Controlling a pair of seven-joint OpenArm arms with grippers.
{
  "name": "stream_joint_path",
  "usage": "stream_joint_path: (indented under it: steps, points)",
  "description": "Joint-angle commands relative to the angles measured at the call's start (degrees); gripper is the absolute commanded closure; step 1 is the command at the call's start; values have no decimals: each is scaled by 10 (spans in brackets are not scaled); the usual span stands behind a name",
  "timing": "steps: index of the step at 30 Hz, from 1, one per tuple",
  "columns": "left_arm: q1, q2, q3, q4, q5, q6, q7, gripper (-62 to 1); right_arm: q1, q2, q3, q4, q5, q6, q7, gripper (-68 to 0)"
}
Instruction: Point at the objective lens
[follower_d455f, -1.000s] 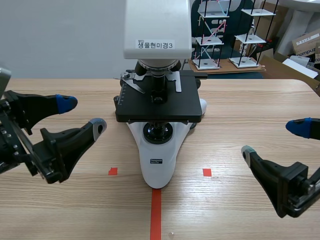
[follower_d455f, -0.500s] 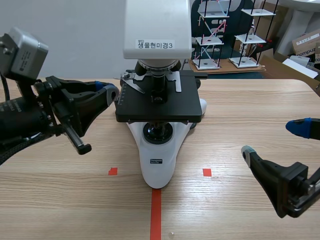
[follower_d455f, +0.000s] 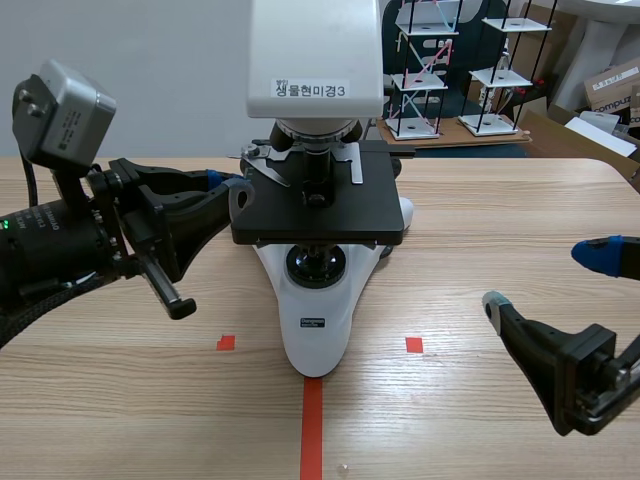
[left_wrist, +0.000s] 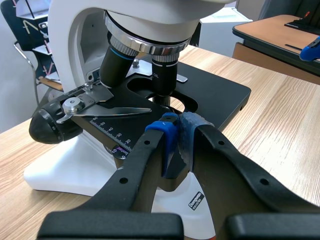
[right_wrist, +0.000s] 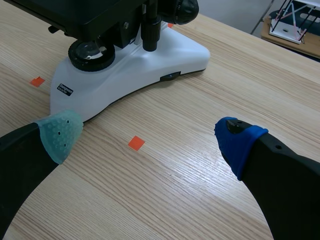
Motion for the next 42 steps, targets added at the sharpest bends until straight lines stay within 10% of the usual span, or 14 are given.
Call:
stream_joint_path:
  steps: [1,42]
  points:
    - [-2,6,2,9,-5,-1,-8,-36,0,0,6,5,4,-3,8,-577]
    - [-2,14,2,9,-1,-1,-3,-36,0,0,6,5,4,-3,8,-577]
